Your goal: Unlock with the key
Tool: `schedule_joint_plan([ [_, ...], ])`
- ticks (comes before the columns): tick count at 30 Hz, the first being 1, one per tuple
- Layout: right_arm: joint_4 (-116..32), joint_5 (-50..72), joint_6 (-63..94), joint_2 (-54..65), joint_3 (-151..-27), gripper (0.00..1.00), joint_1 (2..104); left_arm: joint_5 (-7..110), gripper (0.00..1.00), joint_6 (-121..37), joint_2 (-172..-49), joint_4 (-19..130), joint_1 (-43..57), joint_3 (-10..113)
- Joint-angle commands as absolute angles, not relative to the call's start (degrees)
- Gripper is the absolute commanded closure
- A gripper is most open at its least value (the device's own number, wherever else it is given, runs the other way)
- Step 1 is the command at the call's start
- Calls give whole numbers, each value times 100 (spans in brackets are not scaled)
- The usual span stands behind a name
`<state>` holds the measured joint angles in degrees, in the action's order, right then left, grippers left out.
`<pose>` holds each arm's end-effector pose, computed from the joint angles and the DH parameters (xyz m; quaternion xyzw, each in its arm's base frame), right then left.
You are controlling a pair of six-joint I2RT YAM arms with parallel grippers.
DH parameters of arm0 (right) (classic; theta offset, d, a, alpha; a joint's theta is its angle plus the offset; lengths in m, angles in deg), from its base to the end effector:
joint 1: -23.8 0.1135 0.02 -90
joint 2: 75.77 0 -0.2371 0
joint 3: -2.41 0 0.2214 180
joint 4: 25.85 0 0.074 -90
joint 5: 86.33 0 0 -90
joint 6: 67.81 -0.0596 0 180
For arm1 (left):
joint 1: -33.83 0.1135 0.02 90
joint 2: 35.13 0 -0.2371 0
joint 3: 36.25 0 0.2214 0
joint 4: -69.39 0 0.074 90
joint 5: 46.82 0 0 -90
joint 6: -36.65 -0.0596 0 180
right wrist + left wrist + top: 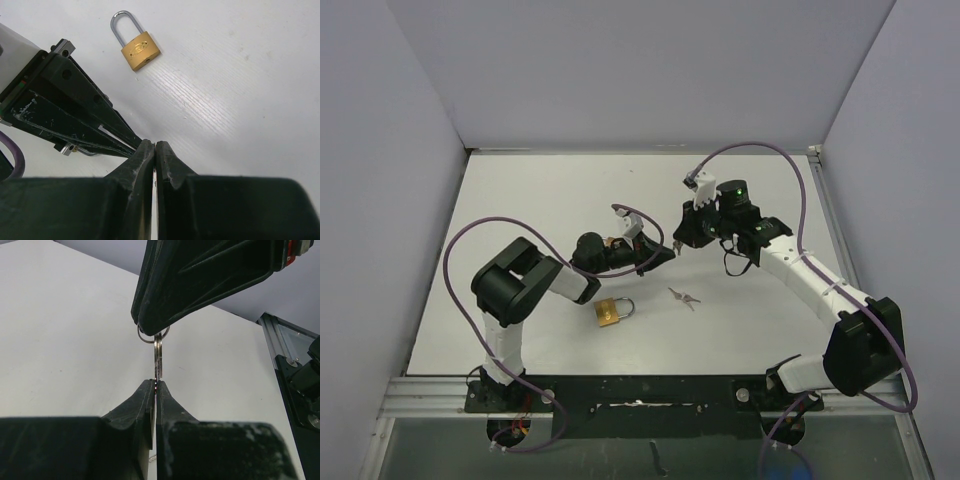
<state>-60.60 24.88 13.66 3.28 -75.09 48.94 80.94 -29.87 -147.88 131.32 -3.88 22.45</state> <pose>0.2631 0.1473 0.2636 -0.2089 0.8558 0.2857 0.3774 0.2638 -0.2501 0.1695 0.3191 0.5865 -0.5461 0.5060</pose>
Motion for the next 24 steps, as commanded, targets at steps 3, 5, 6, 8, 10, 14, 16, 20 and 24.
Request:
schedule_joint_plan([
  [3,-5942,2428,1443,167,-7450,100,4850,8027,100,-3060,-14313,13326,-370,2194],
  [5,-5942,2418,1438,158,-7428,100,4839,7876,100,-3084,-14271,13217,-364,2198],
  [6,-5948,2419,1442,151,-7412,100,4841,7839,100,-3111,-14245,13162,-377,2184],
  [8,-5943,2421,1445,138,-7382,100,4829,7752,100,-3187,-14193,13041,-385,2156],
  [10,-5942,2423,1432,123,-7355,100,4815,7635,100,-3316,-14128,12831,-403,2117],
  [14,-5942,2415,1418,106,-7305,100,4797,7272,100,-3663,-13941,12267,-448,2097],
  [16,-5942,2402,1406,105,-7287,100,4789,7019,100,-3834,-13828,11942,-477,2119],
  [20,-5946,2379,1354,98,-7249,99,4776,6580,100,-4250,-13645,11422,-556,2122],
  [24,-5943,2387,1293,105,-7239,89,4773,6121,100,-4718,-13493,10947,-725,2155],
])
